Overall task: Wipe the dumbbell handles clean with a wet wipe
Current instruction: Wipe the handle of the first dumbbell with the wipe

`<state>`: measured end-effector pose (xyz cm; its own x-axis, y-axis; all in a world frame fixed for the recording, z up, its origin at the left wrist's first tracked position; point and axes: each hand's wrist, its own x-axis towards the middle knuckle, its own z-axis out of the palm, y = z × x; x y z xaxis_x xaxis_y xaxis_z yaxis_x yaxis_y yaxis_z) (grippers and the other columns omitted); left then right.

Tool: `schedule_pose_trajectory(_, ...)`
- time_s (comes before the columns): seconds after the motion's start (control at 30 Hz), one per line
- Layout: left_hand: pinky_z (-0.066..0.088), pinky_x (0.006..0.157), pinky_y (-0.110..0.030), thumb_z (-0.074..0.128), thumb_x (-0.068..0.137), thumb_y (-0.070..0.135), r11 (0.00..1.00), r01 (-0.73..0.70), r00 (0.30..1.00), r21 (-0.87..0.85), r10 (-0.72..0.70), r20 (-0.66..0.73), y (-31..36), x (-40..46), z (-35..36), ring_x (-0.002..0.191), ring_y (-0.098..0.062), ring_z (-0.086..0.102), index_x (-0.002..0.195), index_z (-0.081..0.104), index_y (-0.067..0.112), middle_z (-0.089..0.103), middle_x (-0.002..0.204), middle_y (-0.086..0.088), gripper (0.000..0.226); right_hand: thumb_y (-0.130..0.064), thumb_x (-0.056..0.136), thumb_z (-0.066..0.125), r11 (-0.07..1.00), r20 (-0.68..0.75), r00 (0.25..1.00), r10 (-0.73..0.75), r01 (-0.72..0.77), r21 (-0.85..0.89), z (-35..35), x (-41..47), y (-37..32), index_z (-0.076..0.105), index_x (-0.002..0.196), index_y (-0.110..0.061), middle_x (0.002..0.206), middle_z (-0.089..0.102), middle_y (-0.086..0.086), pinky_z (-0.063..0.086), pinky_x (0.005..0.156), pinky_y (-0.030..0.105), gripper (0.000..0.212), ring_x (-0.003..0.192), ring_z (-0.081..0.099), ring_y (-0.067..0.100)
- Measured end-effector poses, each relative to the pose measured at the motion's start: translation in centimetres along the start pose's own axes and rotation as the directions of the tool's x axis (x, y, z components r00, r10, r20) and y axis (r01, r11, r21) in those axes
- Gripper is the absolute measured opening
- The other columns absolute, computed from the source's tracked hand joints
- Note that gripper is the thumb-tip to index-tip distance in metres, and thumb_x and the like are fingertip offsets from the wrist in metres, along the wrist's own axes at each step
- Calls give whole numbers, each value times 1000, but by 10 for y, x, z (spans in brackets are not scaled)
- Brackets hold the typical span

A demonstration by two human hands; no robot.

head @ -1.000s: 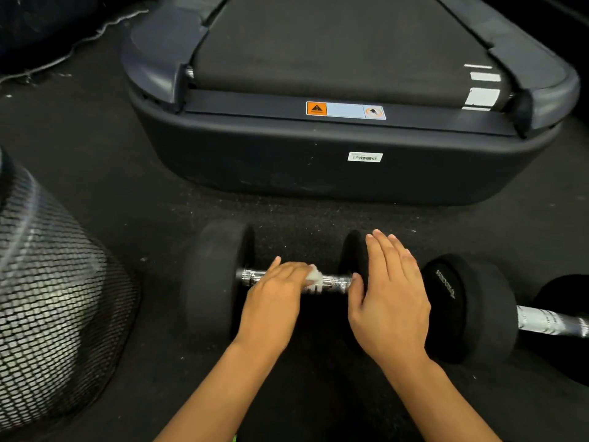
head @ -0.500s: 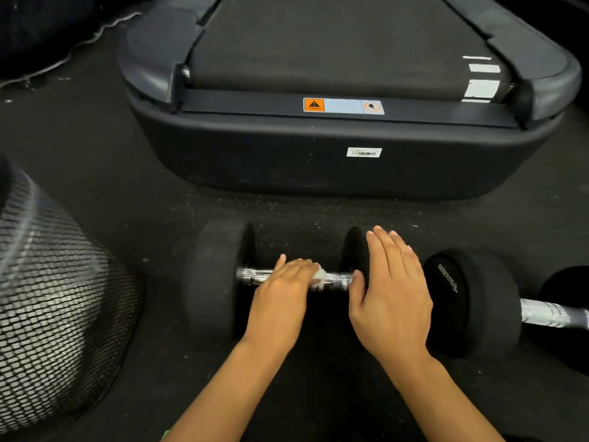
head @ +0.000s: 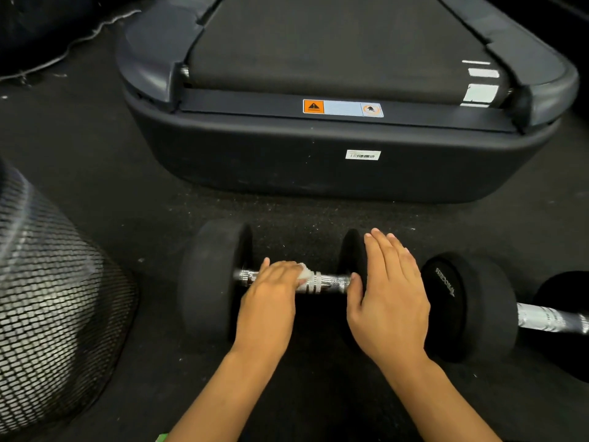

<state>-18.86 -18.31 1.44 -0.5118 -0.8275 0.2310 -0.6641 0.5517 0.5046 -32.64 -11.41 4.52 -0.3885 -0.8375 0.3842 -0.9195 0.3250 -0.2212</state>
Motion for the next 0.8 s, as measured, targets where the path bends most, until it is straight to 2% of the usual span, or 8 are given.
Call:
schedule_pose_trajectory(0.1,33,106,-35,68,73,-3,993,-114,992,8,113,52,7,4,2,101,-14,64,108,67,11,69,105,-3,37,-25,85,43,1000,-7,1000,3,-3,-3,1,-3,1,45,134,-4,139,47,10,20,112,34,54,134,35,23)
schedule_pose_trajectory(0.17,28,109,-30,63,80,4,996,-89,993,17,87,76,8,12,-1,98,-12,64,108,67,14,70,101,-1,30,-25,84,44,1000,-4,1000,4,-4,-2,0,-2,1,45,134,-4,139,46,10,19,112,34,54,134,35,24)
schedule_pose_trajectory(0.3,26,110,-25,54,91,15,994,84,996,69,-85,24,6,10,-4,96,-11,63,106,65,17,68,97,1,19,-22,83,49,1000,-8,1000,-10,10,3,0,1,1,46,133,-2,138,48,11,17,112,32,54,133,37,25)
schedule_pose_trajectory(0.47,20,107,-18,50,92,16,996,-36,994,82,27,105,20,19,-6,104,-11,59,109,62,19,66,106,3,21,-24,84,45,1000,-10,1000,-4,4,-2,1,-1,1,45,134,-3,138,47,10,17,113,33,54,133,36,24)
schedule_pose_trajectory(0.6,27,104,-21,49,93,18,990,42,996,132,-52,76,8,17,-12,108,-11,56,113,58,19,64,109,2,21,-25,84,43,1000,1,1000,-12,12,0,1,0,1,44,134,-3,139,46,10,18,113,33,54,134,35,24)
schedule_pose_trajectory(0.67,27,109,-26,59,85,8,996,-29,998,88,23,67,10,10,-9,101,-13,62,108,64,15,68,103,-1,25,-25,84,43,1000,-5,1000,-11,11,7,1,-1,1,44,134,-3,138,47,10,17,113,32,54,133,35,24)
schedule_pose_trajectory(0.73,31,106,-32,70,73,1,990,-119,991,74,114,65,7,9,0,95,-15,66,103,68,12,70,98,-3,32,-25,84,42,1000,-7,1000,-7,7,10,1,-1,1,44,134,-3,138,47,10,17,113,32,54,133,35,24)
schedule_pose_trajectory(0.8,33,104,-33,72,72,2,993,-110,992,45,108,58,5,11,1,92,-14,67,102,69,13,71,95,-2,32,-25,84,42,1000,-5,1000,-6,6,7,1,-1,2,45,134,-3,138,47,10,17,113,32,54,133,35,24)
